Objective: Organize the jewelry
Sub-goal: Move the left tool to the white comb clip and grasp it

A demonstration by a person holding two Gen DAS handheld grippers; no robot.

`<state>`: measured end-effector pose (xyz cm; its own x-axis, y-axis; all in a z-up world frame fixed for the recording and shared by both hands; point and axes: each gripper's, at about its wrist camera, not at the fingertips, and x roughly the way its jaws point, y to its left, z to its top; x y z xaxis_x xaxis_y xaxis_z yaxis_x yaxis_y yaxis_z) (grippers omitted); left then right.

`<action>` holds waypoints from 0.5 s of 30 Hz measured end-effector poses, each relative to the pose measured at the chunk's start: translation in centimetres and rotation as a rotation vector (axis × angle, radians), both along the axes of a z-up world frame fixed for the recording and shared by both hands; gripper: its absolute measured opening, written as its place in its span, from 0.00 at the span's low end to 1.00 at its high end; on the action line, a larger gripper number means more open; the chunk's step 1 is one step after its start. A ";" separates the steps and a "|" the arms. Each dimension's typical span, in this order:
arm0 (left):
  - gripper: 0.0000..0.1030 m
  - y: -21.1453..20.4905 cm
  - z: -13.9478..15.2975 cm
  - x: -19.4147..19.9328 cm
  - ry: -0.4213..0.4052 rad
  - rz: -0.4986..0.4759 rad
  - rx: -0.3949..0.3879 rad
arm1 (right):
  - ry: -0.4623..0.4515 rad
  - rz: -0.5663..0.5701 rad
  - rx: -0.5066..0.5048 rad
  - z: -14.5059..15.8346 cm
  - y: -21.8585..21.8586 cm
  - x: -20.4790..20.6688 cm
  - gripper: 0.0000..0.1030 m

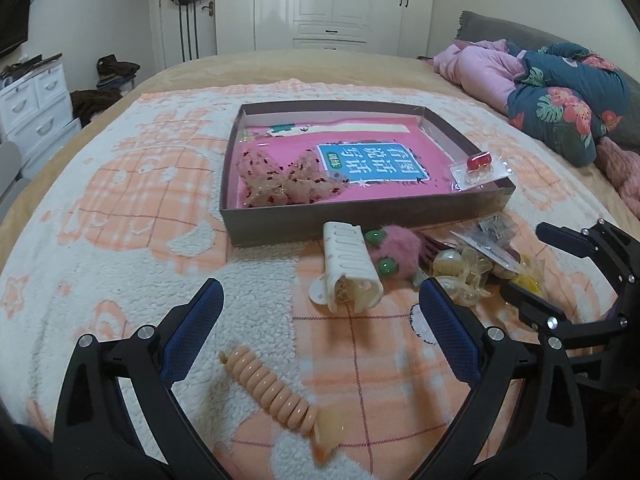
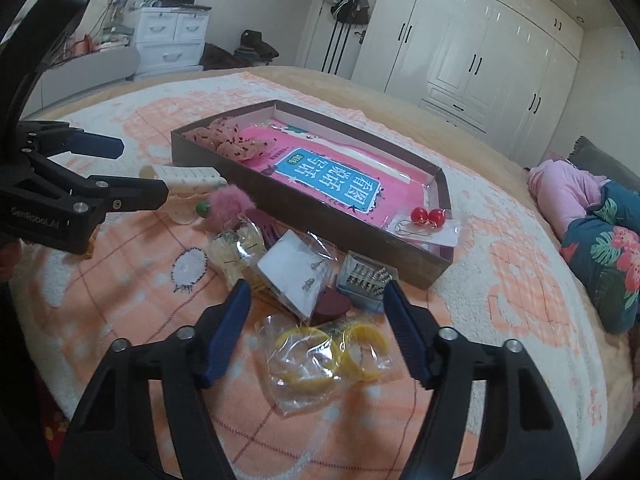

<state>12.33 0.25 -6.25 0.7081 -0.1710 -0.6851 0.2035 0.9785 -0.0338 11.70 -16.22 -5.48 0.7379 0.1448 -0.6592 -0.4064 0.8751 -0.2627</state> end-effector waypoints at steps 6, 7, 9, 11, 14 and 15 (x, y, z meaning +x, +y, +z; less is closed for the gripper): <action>0.79 -0.3 -0.4 0.9 0.015 -0.006 -0.010 | 0.002 0.006 -0.010 -0.5 0.1 1.2 0.39; 0.78 -0.4 -0.5 1.0 0.015 -0.005 -0.007 | 0.005 0.006 -0.004 -0.5 0.1 1.4 0.36; 0.75 -0.4 -0.7 1.3 0.019 -0.002 -0.006 | 0.015 0.006 0.013 -0.6 0.1 1.8 0.33; 0.71 -0.5 -0.9 1.6 0.024 0.001 -0.007 | 0.028 0.004 0.035 -0.6 0.1 2.2 0.31; 0.64 -0.5 -1.0 1.8 0.029 0.003 -0.008 | 0.029 0.007 0.059 -0.6 0.2 2.6 0.23; 0.61 -0.5 -1.1 1.9 0.029 0.005 -0.009 | 0.025 0.011 0.065 -0.5 0.3 2.7 0.21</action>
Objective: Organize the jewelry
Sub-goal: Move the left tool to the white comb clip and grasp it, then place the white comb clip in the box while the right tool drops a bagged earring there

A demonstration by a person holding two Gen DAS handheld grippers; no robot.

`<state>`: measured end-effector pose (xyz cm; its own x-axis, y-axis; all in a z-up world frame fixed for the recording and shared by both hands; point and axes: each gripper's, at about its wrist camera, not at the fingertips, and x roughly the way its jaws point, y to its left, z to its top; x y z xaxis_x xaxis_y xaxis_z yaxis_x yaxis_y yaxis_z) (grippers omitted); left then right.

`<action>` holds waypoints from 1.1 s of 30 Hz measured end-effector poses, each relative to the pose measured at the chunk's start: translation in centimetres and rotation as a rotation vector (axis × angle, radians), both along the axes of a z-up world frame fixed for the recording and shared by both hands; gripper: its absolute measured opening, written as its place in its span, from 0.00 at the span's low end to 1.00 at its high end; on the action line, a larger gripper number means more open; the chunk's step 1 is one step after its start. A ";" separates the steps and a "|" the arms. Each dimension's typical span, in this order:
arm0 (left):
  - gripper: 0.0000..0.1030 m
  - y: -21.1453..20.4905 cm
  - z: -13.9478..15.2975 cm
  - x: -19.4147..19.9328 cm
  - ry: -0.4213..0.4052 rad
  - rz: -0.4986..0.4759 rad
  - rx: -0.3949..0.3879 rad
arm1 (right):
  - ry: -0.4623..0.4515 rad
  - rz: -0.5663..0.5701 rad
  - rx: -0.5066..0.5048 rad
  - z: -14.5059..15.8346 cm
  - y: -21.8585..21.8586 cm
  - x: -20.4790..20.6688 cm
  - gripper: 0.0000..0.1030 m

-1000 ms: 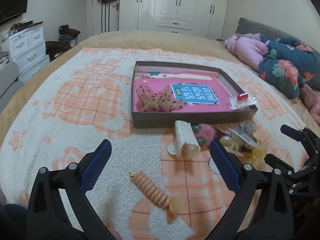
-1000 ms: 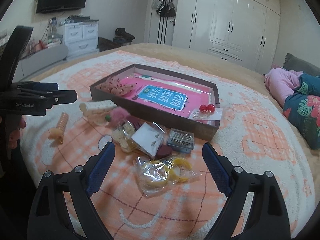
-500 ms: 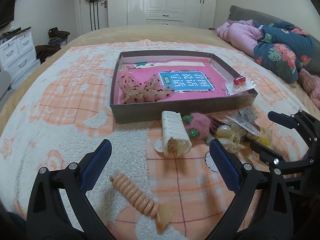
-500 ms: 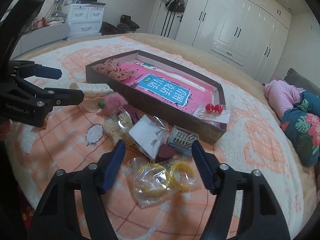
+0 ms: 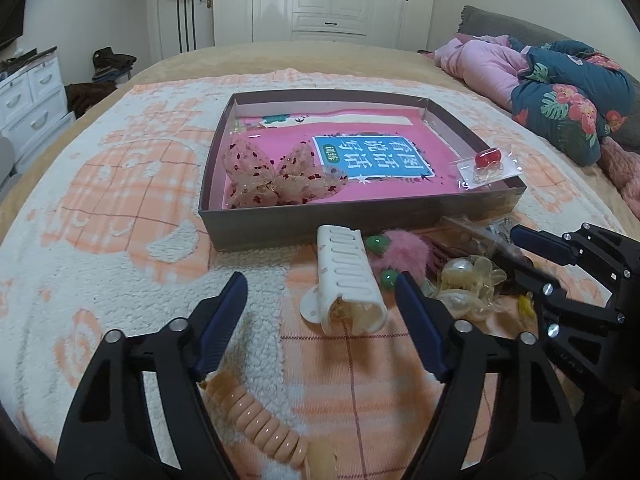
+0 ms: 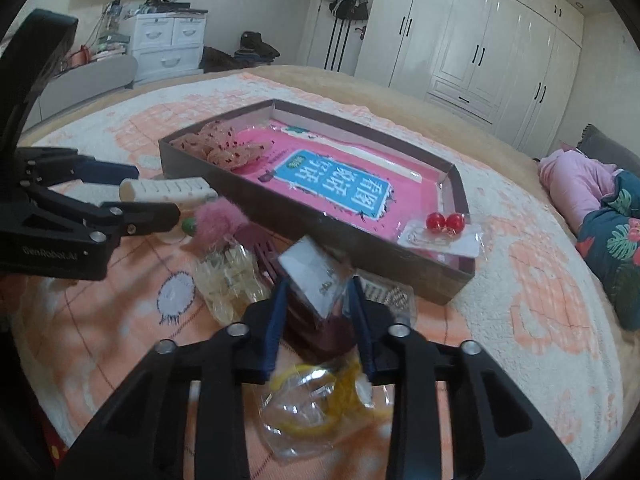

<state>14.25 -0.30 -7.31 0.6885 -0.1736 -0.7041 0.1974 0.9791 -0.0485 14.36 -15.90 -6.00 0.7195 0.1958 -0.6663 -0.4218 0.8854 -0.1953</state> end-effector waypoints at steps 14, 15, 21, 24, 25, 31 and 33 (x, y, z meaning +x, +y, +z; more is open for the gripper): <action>0.19 -0.3 0.1 0.0 -0.007 -0.032 -0.005 | -0.017 -0.021 0.162 1.8 -1.8 -0.1 0.14; 0.19 -0.2 0.2 -0.1 -0.013 -0.030 -0.008 | -0.018 -0.020 0.176 2.0 -1.9 -0.3 0.14; 0.19 0.6 1.6 -1.1 -0.048 -0.021 -0.052 | -0.034 -0.008 0.219 3.0 -2.6 -1.5 0.14; 0.19 0.7 2.2 -1.6 -0.068 -0.018 -0.059 | -0.040 -0.011 0.237 3.4 -2.9 -1.9 0.14; 0.19 0.7 2.5 -1.7 -0.074 -0.018 -0.062 | -0.046 -0.014 0.243 3.7 -3.1 -2.0 0.14; 0.19 0.6 4.0 -1.8 -0.107 -0.014 -0.078 | -0.077 -0.036 0.263 4.8 -4.2 -2.3 0.14; 0.19 0.5 4.1 -1.5 -0.102 -0.015 -0.088 | -0.084 -0.046 0.266 5.0 -4.6 -2.2 0.14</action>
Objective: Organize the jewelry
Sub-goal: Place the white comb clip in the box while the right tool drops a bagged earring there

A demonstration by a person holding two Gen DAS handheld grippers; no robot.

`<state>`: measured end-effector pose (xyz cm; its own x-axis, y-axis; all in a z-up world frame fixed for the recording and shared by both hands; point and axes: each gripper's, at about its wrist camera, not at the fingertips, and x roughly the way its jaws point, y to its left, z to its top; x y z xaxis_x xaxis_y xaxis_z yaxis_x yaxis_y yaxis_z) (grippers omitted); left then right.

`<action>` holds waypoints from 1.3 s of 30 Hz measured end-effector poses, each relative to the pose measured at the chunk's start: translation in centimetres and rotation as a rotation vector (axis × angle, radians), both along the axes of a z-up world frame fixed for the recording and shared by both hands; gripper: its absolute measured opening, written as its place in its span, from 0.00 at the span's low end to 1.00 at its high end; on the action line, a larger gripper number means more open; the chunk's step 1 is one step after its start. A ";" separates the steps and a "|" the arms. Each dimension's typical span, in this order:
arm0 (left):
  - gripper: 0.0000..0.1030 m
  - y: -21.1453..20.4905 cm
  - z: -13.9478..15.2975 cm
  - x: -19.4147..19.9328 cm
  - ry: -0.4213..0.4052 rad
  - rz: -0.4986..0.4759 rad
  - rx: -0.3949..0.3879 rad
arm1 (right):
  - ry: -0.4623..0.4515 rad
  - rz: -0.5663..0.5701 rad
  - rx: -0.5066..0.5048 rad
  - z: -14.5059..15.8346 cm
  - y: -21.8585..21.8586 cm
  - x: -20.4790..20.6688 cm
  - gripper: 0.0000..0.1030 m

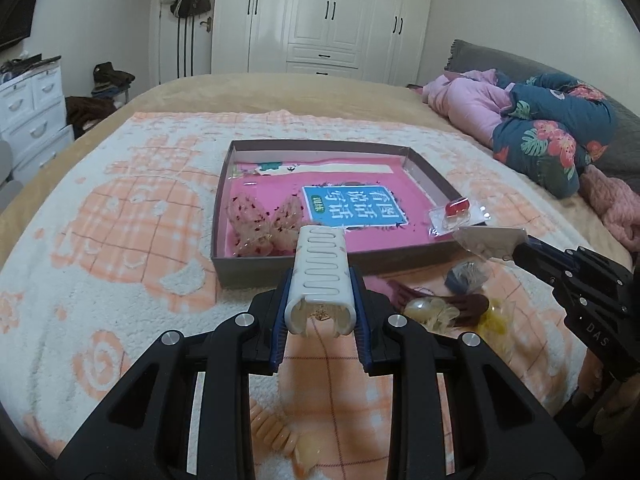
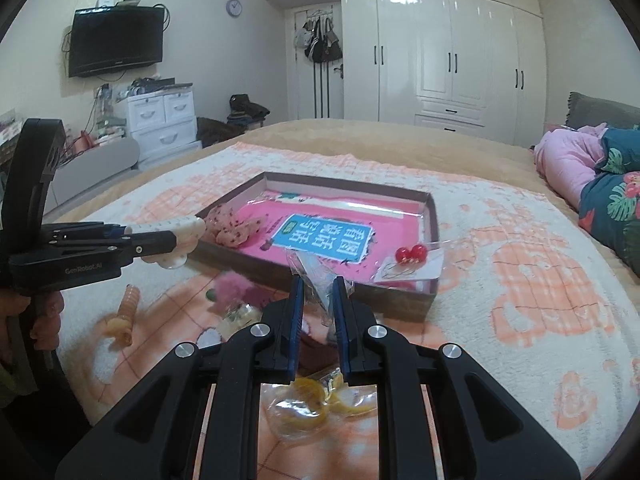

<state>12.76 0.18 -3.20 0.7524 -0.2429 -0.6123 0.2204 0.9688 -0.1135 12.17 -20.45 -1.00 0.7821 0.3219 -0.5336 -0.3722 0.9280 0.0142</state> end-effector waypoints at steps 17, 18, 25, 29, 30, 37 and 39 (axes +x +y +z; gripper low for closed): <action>0.19 -3.1 0.8 5.3 0.024 -0.055 0.022 | -0.005 -0.040 0.018 0.9 -1.2 3.1 0.14; 0.19 -3.2 0.8 5.8 0.027 -0.057 0.024 | -0.008 -0.037 0.017 1.0 -1.2 3.4 0.14; 0.19 -3.7 0.4 9.2 0.053 -0.066 0.030 | -0.021 -0.049 0.001 1.4 -1.3 5.5 0.14; 0.19 -4.0 0.0 10.7 0.065 -0.069 0.024 | -0.020 -0.058 -0.009 1.3 -1.5 6.9 0.14; 0.19 -4.1 -0.1 11.0 0.068 -0.069 0.018 | -0.016 -0.059 -0.014 1.1 -1.5 7.5 0.14; 0.19 -4.2 -1.5 12.6 0.106 -0.071 0.013 | 0.015 -0.057 -0.057 0.0 -0.8 10.8 0.14; 0.19 -4.2 -1.8 12.8 0.118 -0.075 0.010 | 0.032 -0.054 -0.082 -0.5 -0.3 11.8 0.14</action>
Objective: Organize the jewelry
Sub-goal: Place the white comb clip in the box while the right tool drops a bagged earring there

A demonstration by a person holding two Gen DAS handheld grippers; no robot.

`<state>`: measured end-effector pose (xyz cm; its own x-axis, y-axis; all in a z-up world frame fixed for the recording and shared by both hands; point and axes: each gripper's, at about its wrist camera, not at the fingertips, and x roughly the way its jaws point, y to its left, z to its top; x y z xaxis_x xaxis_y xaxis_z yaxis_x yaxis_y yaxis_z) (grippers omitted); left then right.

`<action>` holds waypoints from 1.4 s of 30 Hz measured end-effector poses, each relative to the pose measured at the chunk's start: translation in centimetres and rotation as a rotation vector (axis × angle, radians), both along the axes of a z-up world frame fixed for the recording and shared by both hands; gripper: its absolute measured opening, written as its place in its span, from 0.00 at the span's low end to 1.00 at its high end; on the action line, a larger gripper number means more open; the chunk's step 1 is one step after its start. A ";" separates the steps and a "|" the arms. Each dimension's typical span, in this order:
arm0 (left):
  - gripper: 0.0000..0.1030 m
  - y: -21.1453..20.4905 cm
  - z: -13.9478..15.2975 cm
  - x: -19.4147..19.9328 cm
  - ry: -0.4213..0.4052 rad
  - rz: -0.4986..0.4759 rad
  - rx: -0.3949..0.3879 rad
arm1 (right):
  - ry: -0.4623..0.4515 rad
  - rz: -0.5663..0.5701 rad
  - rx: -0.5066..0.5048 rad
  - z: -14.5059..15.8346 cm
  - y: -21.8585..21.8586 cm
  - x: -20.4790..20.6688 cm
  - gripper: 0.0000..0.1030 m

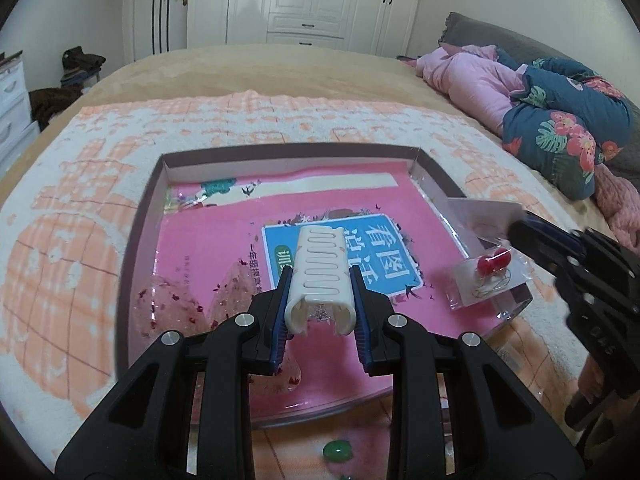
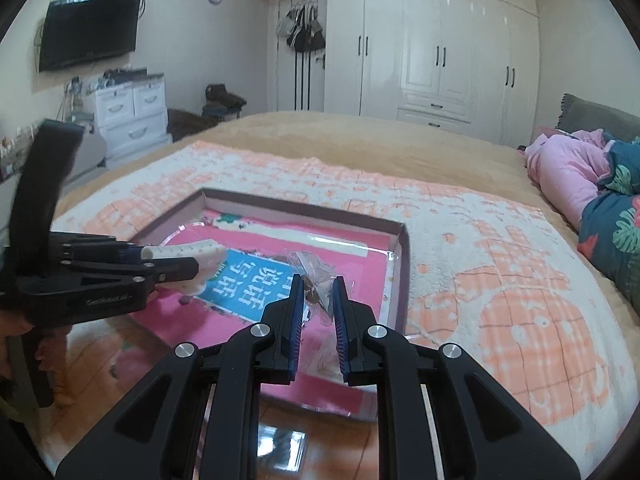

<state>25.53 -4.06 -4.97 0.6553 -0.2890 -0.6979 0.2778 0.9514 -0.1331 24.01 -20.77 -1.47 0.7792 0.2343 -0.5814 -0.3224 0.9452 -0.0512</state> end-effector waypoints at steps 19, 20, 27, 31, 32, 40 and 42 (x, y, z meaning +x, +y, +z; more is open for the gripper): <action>0.19 0.0 -1.5 0.2 0.057 -0.013 -0.005 | 0.083 0.017 -0.084 -2.7 2.3 4.2 0.16; 0.19 0.0 -1.6 0.2 0.059 -0.014 -0.006 | 0.090 0.023 -0.071 -2.8 2.2 4.2 0.17; 0.21 0.1 -1.4 -0.1 0.063 -0.007 -0.009 | 0.132 0.048 -0.003 -3.1 1.9 3.6 0.21; 0.23 0.5 -0.8 -0.4 0.058 0.007 -0.018 | 0.135 0.056 0.046 -2.6 1.3 2.7 0.30; 0.23 0.6 -0.7 -0.5 0.057 0.012 -0.020 | 0.134 0.056 0.053 -2.4 1.3 2.5 0.31; 0.26 1.5 2.2 -1.9 0.001 0.057 -0.019 | 0.095 0.058 0.089 -0.2 0.3 0.3 0.41; 0.27 1.7 2.7 -2.4 -0.015 0.081 -0.021 | 0.083 0.063 0.085 0.2 0.2 -0.3 0.42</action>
<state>23.16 -2.37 -2.23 0.6872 -0.2489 -0.6825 0.2021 0.9679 -0.1494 23.68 -20.55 -1.26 0.7112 0.3325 -0.6193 -0.3810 0.9227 0.0579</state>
